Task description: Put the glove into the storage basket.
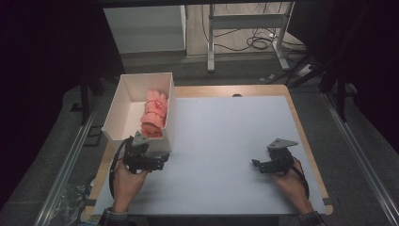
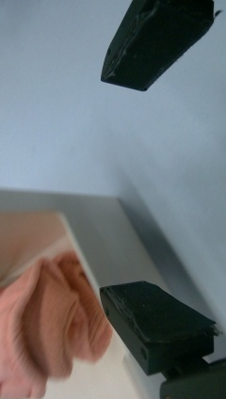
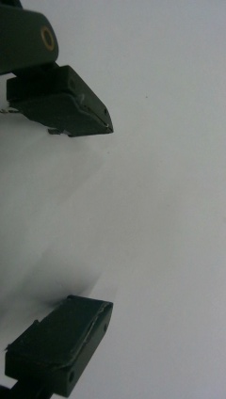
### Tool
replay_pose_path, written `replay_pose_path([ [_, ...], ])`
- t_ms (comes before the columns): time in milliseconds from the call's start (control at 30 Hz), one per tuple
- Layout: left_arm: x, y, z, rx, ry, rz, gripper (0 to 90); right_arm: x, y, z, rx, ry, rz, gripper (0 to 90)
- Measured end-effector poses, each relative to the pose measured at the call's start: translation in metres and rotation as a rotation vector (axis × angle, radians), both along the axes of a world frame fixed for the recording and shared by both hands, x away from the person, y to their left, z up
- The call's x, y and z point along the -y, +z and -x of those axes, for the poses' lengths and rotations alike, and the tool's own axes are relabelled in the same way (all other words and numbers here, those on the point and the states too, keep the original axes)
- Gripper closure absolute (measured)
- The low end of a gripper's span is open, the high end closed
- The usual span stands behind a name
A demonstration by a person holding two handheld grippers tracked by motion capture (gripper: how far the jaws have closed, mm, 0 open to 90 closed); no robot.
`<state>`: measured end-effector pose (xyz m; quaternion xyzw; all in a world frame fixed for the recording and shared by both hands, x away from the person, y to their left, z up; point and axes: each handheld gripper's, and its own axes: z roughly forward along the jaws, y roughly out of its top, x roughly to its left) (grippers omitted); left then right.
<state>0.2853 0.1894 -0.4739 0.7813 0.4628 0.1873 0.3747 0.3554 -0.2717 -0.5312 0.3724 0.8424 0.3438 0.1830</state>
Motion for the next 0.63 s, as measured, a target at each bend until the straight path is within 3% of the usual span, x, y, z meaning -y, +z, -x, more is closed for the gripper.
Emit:
replay_pose_path([
  [400, 0.011, -0.051, 0.006, -0.063, -0.058, 0.009, 2.0, 0.0, 0.0, 0.0, 0.0, 0.0, 0.0, 13.3],
  [633, 0.018, -0.067, 0.003, -0.089, -0.079, -0.045, 1.9, 0.0, 0.0, 0.0, 0.0, 0.0, 0.001, 13.3],
])
